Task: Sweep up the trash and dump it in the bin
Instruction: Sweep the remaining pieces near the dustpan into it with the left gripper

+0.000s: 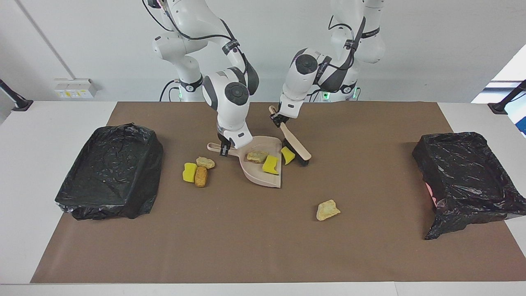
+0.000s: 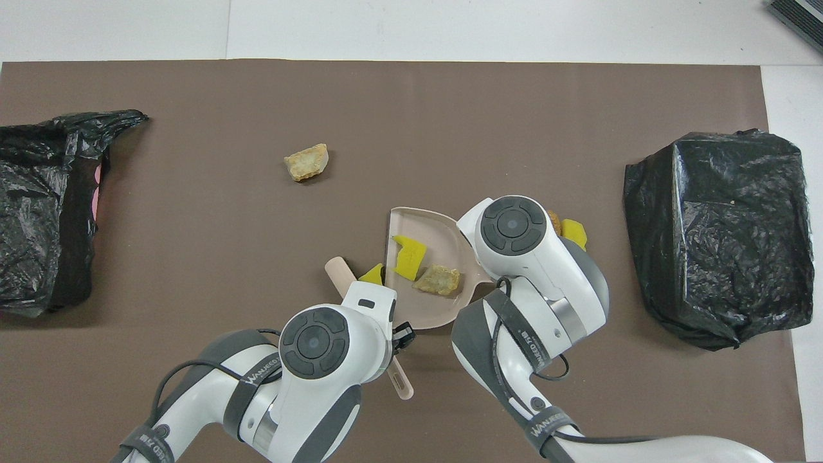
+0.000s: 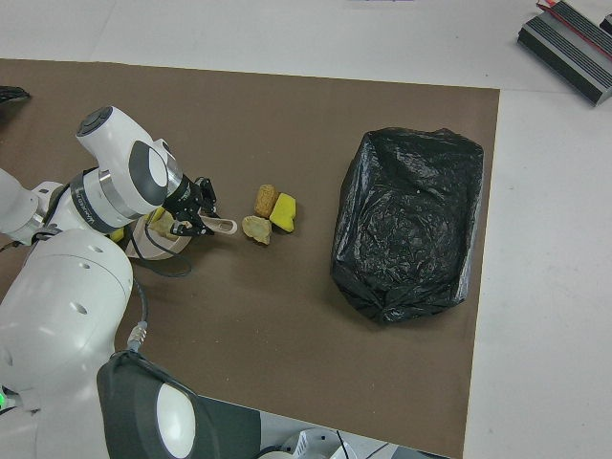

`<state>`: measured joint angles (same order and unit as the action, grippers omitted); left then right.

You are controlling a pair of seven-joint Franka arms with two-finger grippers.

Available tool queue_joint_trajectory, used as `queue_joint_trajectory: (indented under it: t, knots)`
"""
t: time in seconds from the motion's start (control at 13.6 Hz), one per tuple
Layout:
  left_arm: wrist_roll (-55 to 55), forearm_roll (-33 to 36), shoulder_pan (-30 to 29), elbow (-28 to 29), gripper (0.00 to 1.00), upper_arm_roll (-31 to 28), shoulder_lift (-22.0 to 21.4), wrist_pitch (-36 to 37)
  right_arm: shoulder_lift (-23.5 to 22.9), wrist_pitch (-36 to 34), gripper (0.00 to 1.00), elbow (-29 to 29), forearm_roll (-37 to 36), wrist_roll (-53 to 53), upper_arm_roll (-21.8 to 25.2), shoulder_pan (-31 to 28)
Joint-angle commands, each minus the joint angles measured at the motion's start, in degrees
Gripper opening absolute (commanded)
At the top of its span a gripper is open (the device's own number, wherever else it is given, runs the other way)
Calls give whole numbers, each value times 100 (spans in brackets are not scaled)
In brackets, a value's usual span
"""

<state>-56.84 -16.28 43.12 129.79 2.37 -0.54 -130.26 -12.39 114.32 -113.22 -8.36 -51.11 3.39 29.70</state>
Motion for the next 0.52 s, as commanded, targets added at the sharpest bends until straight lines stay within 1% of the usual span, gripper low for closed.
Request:
queue_joint_trajectory:
  t: [0.0,0.15,0.37,0.44]
  knots:
    - [1250,-86,239,-103,0,17,81,-176,87,-86,0,-104,-139,180,-22,-17]
    - [1648,-69,311,-190,0,26,80,-53,96,-77,0,-113,-139,224,-22,-17]
    - [2034,-34,188,-559,0,-26,19,728,96,-85,0,-121,-139,224,-22,-17]
    - [2088,-34,66,-734,0,-26,10,887,96,-86,0,-121,-130,224,-22,-17]
